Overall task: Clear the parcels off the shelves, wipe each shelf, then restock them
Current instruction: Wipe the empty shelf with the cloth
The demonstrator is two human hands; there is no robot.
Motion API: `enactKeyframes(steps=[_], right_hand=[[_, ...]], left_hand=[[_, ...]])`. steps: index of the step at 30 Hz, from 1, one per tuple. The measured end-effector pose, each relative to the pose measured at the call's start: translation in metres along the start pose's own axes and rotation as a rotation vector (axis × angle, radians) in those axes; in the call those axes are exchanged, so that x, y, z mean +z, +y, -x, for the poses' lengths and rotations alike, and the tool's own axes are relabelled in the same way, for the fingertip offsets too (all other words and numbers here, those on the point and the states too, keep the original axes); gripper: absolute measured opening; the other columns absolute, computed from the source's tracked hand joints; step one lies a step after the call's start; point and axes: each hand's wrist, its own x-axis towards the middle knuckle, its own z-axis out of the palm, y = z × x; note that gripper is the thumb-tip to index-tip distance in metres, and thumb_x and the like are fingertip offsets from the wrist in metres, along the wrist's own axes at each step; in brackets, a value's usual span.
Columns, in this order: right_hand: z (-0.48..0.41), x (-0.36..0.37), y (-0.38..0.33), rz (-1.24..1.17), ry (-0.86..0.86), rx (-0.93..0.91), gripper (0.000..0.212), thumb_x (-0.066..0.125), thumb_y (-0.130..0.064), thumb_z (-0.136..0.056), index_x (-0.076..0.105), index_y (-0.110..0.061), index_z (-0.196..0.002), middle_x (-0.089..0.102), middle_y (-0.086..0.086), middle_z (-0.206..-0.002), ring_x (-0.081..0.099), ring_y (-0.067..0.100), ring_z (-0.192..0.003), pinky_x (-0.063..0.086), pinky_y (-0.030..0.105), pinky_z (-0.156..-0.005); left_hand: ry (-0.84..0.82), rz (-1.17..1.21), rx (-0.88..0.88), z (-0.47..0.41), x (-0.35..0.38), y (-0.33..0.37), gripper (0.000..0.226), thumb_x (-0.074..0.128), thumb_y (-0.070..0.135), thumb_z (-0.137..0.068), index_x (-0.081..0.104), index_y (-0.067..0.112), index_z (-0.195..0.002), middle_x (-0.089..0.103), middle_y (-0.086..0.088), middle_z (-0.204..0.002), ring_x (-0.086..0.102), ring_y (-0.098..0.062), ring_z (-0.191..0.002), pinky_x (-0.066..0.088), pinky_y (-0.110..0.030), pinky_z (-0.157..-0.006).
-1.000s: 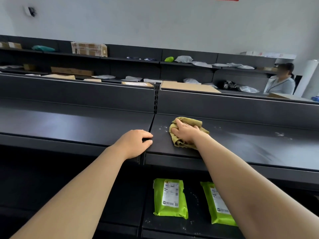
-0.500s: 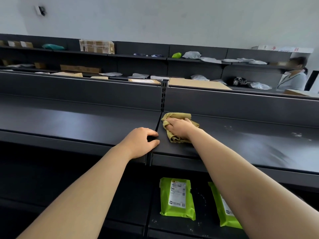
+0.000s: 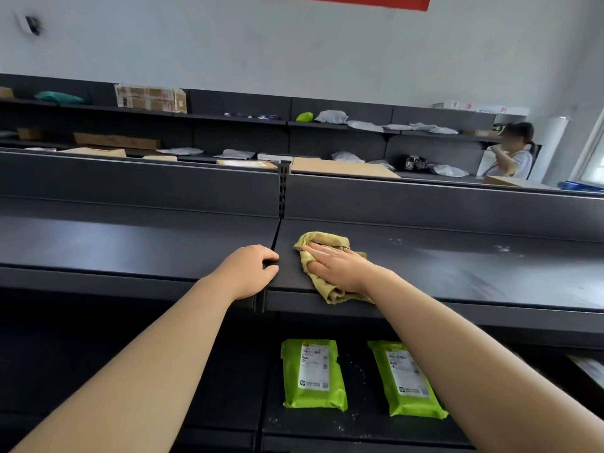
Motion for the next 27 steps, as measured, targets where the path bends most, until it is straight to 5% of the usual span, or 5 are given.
enactKeyframes(steps=[3, 9, 14, 20, 27], right_hand=[[0.007, 0.000, 0.012, -0.015, -0.012, 0.069, 0.056, 0.017, -0.047, -0.103, 0.003, -0.032, -0.155, 0.001, -0.007, -0.163, 0.000, 0.013, -0.149, 0.001, 0.045, -0.120], [0.000, -0.003, 0.038, -0.014, -0.025, 0.180, 0.054, 0.015, -0.043, -0.104, 0.002, -0.030, -0.155, 0.001, -0.004, -0.163, -0.001, 0.015, -0.149, 0.000, 0.045, -0.119], [-0.025, -0.006, 0.034, -0.011, -0.038, 0.173, 0.054, 0.014, -0.044, -0.104, 0.002, -0.031, -0.154, 0.000, -0.003, -0.163, -0.002, 0.016, -0.149, 0.000, 0.045, -0.119], [-0.060, -0.010, 0.040, -0.024, -0.052, 0.151, 0.054, 0.014, -0.044, -0.103, 0.002, -0.030, -0.154, 0.000, -0.003, -0.163, -0.002, 0.017, -0.149, 0.000, 0.046, -0.120], [-0.085, -0.013, 0.081, -0.049, -0.060, 0.207, 0.055, 0.013, -0.047, -0.102, 0.002, -0.033, -0.154, -0.001, -0.005, -0.163, -0.002, 0.017, -0.149, -0.002, 0.043, -0.119]], left_hand=[[-0.013, -0.004, 0.004, -0.005, 0.006, 0.007, 0.035, 0.043, 0.023, -0.097, 0.056, 0.021, -0.130, 0.050, 0.007, -0.137, 0.046, -0.016, -0.126, 0.036, -0.030, -0.101], [-0.050, -0.055, -0.066, -0.023, 0.011, 0.013, 0.018, 0.033, 0.014, -0.094, 0.049, 0.013, -0.085, 0.056, -0.003, -0.092, 0.054, -0.026, -0.087, 0.044, -0.036, -0.073], [-0.082, -0.106, -0.079, -0.040, 0.017, 0.020, 0.017, 0.032, 0.019, -0.097, 0.048, 0.014, -0.093, 0.058, -0.004, -0.109, 0.051, -0.021, -0.094, 0.044, -0.037, -0.087], [-0.109, -0.171, -0.011, -0.067, 0.034, 0.043, 0.041, 0.029, 0.026, -0.103, 0.046, 0.012, -0.137, 0.041, -0.005, -0.145, 0.040, -0.024, -0.131, 0.034, -0.036, -0.107], [-0.089, -0.154, -0.044, -0.088, 0.048, 0.048, 0.038, 0.025, 0.018, -0.101, 0.049, 0.008, -0.129, 0.045, -0.006, -0.138, 0.044, -0.025, -0.126, 0.037, -0.039, -0.105]])
